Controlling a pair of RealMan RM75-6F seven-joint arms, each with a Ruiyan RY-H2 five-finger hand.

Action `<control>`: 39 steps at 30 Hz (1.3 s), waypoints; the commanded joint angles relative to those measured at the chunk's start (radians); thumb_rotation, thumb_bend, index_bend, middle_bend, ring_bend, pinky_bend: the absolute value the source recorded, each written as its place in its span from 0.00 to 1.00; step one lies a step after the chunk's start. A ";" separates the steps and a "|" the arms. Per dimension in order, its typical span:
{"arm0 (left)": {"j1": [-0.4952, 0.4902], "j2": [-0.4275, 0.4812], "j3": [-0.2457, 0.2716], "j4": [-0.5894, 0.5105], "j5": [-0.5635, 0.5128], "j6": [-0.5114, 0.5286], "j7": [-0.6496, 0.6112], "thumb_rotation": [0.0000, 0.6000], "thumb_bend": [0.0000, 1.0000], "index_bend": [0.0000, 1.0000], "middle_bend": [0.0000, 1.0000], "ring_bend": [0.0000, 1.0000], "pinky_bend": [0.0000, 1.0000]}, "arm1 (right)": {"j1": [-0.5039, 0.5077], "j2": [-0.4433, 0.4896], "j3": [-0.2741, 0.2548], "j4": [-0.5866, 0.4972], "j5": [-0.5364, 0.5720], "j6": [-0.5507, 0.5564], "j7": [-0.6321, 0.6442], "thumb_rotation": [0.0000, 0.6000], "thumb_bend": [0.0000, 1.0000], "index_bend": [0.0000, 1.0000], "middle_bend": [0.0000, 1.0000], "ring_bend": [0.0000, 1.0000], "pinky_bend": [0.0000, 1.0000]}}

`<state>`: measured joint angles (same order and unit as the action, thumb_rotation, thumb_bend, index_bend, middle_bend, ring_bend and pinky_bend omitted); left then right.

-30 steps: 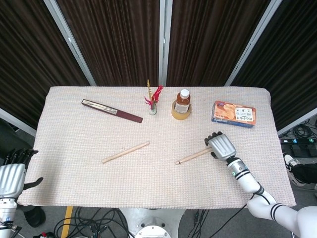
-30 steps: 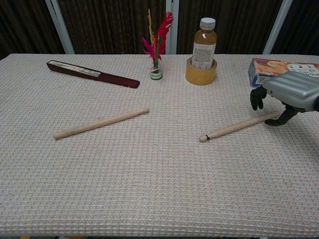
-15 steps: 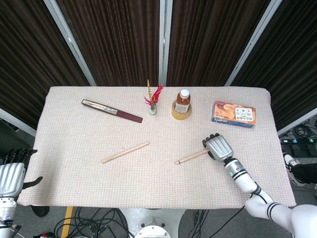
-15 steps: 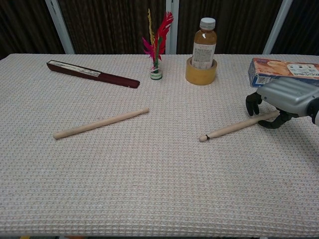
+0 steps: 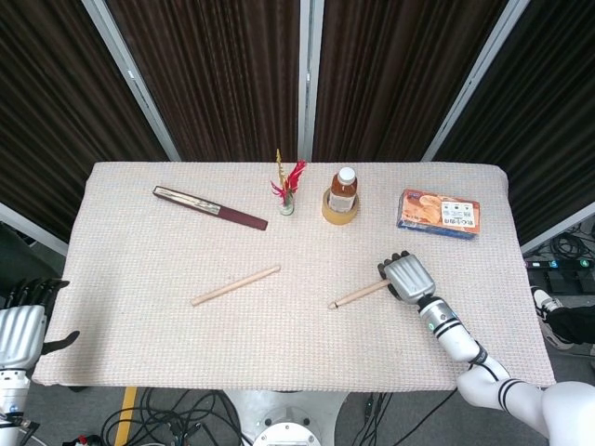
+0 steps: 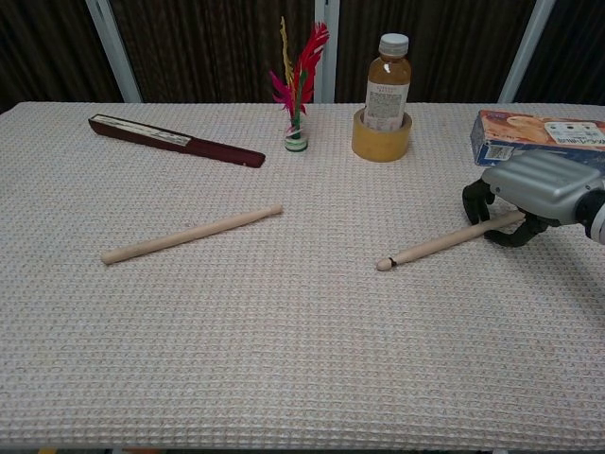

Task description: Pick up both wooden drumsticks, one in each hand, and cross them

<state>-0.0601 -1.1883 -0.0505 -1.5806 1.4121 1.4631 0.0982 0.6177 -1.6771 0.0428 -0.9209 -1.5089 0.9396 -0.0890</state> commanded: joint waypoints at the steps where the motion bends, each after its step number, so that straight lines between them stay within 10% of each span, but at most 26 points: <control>1: 0.000 0.002 -0.002 0.002 -0.001 0.001 -0.003 1.00 0.02 0.21 0.18 0.11 0.10 | 0.001 -0.002 0.000 0.001 0.001 0.003 -0.001 1.00 0.31 0.53 0.50 0.38 0.39; 12: -0.127 0.021 -0.053 -0.003 0.033 -0.118 0.001 1.00 0.02 0.22 0.18 0.12 0.17 | -0.010 0.068 0.030 -0.082 0.012 0.078 0.011 1.00 0.52 0.64 0.61 0.50 0.47; 20: -0.281 -0.016 -0.107 -0.093 -0.039 -0.301 0.126 1.00 0.03 0.36 0.35 0.45 0.55 | -0.062 0.264 0.110 -0.322 0.069 0.196 0.009 1.00 0.59 0.65 0.62 0.51 0.48; 27: -0.379 -0.173 -0.144 -0.137 -0.220 -0.367 0.321 1.00 0.07 0.40 0.45 0.64 0.76 | -0.113 0.395 0.128 -0.445 0.117 0.238 -0.021 1.00 0.59 0.66 0.61 0.50 0.48; 39: -0.518 -0.417 -0.140 -0.013 -0.453 -0.400 0.570 1.00 0.14 0.43 0.47 0.72 0.79 | -0.128 0.403 0.113 -0.446 0.144 0.216 -0.030 1.00 0.59 0.66 0.61 0.50 0.48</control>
<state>-0.5583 -1.5806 -0.1927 -1.6153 0.9817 1.0624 0.6449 0.4888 -1.2727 0.1565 -1.3680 -1.3635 1.1567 -0.1196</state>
